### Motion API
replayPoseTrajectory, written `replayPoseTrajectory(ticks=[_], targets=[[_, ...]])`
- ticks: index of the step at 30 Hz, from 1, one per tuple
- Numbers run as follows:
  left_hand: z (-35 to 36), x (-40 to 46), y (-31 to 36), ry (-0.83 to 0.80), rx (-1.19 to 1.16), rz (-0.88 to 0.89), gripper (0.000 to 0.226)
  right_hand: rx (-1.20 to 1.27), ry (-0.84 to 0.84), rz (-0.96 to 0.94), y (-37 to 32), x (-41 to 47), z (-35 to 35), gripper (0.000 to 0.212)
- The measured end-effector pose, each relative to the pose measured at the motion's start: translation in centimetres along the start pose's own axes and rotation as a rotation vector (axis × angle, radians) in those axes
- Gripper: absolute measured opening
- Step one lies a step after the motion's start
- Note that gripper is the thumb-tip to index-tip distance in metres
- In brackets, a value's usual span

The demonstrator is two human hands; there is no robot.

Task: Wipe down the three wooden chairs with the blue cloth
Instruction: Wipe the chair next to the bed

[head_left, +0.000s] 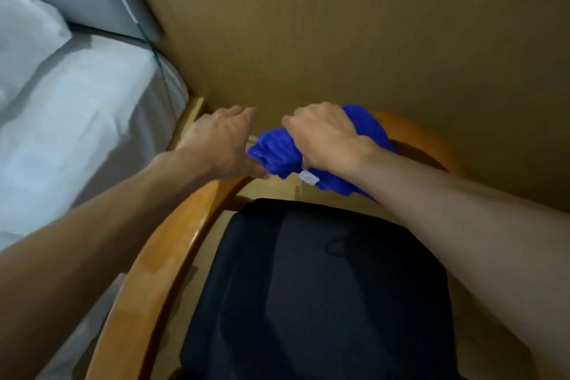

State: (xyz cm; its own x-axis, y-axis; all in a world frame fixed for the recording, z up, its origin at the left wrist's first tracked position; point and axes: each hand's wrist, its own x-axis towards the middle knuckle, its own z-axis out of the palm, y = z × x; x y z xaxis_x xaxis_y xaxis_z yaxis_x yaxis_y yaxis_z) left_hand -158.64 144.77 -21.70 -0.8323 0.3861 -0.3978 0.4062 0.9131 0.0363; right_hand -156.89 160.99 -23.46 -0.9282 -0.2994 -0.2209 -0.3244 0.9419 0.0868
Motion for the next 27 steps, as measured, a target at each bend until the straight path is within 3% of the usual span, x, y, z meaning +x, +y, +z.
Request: replayPoseTrajectory(ticks=[3,7,10,16,19,23,27], targets=[[3.2,-2.2,-2.2,0.052,-0.109,-0.024,0.081,-0.044,0.006,-0.147,-4.9,1.9,1.3,0.020],[6.0,-4.4,-3.9,0.092,-0.241,-0.066,0.077,0.054,0.032,-0.197,-7.0,2.7,2.3,0.013],[6.3,-4.9,-4.1,0.080,-0.251,-0.083,0.075,0.071,-0.011,-0.166,-5.6,2.4,2.2,0.028],[3.5,-2.6,0.3,0.083,-0.184,-0.002,0.089,0.049,0.021,0.053,0.8,-0.8,1.2,0.047],[2.5,-0.7,5.3,0.201,-0.123,0.110,0.089,0.158,0.035,0.186,4.5,-3.6,1.0,0.057],[1.5,2.1,12.1,0.377,-0.126,0.224,0.063,0.423,0.052,0.404,8.4,-7.4,2.2,0.074],[-0.1,4.0,16.2,0.323,-0.055,0.305,0.053,0.562,0.156,0.554,10.3,-11.2,4.9,0.079]])
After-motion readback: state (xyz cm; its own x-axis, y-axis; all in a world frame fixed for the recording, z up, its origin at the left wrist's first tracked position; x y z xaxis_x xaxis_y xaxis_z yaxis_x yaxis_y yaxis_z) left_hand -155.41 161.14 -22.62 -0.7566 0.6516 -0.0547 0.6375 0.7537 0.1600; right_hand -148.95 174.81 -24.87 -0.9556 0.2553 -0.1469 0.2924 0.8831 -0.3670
